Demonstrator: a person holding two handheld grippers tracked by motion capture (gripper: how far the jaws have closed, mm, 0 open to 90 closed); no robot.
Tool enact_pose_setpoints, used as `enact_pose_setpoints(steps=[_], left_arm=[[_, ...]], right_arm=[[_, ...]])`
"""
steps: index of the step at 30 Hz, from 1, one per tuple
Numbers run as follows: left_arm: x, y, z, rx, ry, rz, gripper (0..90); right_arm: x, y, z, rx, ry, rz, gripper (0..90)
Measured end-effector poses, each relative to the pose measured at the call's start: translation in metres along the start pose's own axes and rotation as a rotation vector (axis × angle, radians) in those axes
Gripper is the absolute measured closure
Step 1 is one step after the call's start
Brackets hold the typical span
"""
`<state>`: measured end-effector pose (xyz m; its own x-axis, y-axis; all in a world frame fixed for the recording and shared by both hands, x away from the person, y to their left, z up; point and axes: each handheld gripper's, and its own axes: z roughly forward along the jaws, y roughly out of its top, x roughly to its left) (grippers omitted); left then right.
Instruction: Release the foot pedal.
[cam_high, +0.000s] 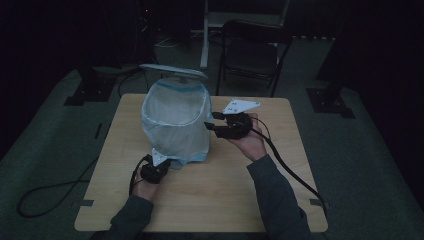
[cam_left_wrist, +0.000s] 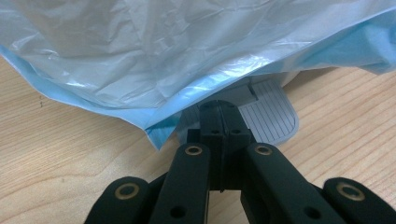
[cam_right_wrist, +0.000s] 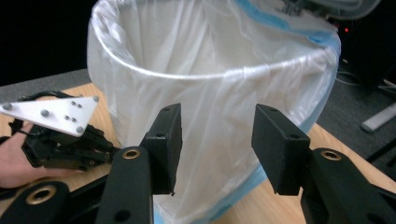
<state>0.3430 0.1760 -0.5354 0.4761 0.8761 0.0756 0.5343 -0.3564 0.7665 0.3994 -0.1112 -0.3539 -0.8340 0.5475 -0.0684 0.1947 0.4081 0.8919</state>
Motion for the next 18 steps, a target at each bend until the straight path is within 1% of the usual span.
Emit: enact_pose_setpoints(steps=[2, 7, 8, 11, 12, 17, 18], left_arm=[[0.0, 0.0, 0.0, 0.003, 0.004, 0.001, 90.0], [-0.001, 0.001, 0.0, 0.004, 0.009, 0.004, 90.0], [-0.001, 0.002, 0.0, 0.005, 0.008, 0.004, 90.0], [-0.001, 0.002, 0.0, 0.005, 0.008, 0.003, 90.0], [-0.001, 0.002, 0.0, 0.003, 0.007, -0.001, 90.0], [-0.001, 0.002, -0.002, -0.002, 0.02, 0.0, 88.5], [-0.001, 0.002, -0.002, -0.002, 0.023, -0.001, 88.3]], right_arm=[[0.0, -0.003, 0.0, -0.005, 0.008, 0.0, 51.8], [-0.001, -0.01, 0.0, -0.001, 0.006, 0.006, 51.8], [-0.001, -0.015, 0.0, 0.007, 0.002, 0.013, 51.6], [-0.001, -0.023, -0.001, 0.014, 0.003, 0.028, 51.5], [-0.001, -0.025, -0.001, 0.023, 0.0, 0.027, 51.5], [-0.001, -0.04, -0.001, 0.049, 0.002, 0.036, 51.2], [0.0, -0.042, -0.001, 0.052, 0.004, 0.044, 51.2]])
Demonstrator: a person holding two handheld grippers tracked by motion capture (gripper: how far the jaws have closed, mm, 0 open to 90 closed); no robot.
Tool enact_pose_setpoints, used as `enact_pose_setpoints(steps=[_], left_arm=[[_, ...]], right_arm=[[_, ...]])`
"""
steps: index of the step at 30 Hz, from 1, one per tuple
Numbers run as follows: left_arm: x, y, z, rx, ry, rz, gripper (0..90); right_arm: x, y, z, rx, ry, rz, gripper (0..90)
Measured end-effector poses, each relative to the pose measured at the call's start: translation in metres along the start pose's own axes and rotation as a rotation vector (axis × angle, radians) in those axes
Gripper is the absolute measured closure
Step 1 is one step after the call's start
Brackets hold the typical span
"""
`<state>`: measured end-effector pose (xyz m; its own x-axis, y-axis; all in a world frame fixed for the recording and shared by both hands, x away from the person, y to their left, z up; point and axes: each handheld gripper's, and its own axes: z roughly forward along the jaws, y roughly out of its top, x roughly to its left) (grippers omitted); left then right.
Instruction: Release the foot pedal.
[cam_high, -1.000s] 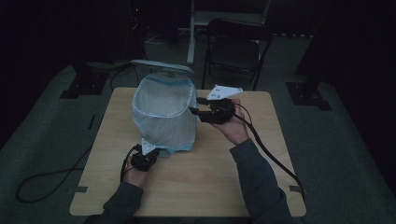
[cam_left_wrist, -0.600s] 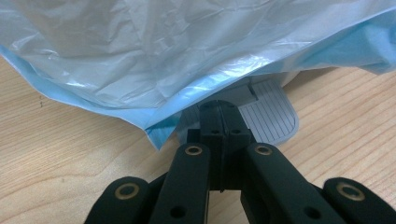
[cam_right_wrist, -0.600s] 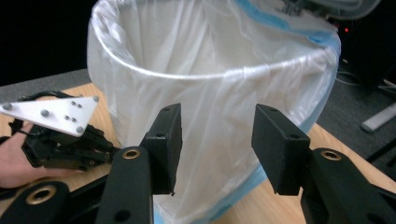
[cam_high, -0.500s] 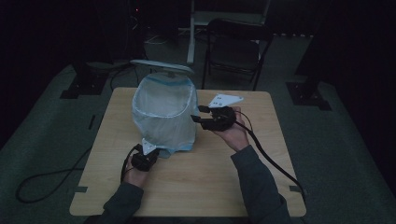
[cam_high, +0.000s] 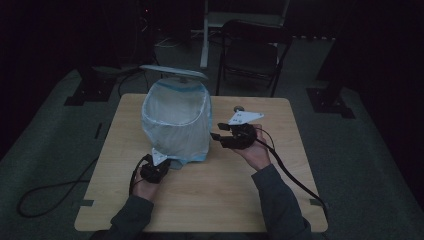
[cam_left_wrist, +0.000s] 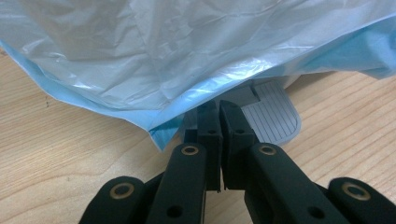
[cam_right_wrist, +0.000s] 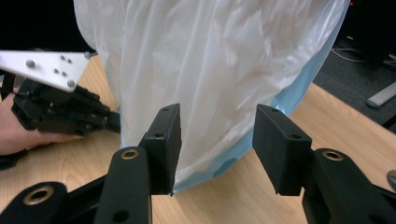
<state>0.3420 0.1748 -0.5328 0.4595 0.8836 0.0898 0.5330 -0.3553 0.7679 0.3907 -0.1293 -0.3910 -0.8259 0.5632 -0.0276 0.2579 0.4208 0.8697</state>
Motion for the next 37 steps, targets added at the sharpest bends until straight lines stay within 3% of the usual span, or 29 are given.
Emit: enact_pose_setpoints(steps=[14, 15, 22, 30, 37], left_arm=[[0.005, 0.001, -0.015, -0.05, -0.001, -0.031, 81.7], [0.007, 0.0, -0.019, -0.057, -0.019, -0.044, 81.5], [0.014, -0.002, -0.025, -0.063, -0.031, -0.078, 78.5], [0.014, -0.005, -0.026, -0.054, -0.052, -0.082, 75.1], [0.015, -0.005, -0.025, -0.046, -0.062, -0.08, 73.3]], right_arm=[[-0.001, -0.028, -0.001, 0.042, 0.002, 0.028, 51.0], [-0.002, -0.03, -0.002, 0.047, 0.0, 0.028, 50.9], [-0.002, -0.047, -0.004, 0.061, -0.017, 0.04, 51.0], [0.0, -0.073, -0.004, 0.081, -0.024, 0.055, 50.9], [0.003, -0.11, 0.004, 0.136, -0.051, 0.057, 51.4]])
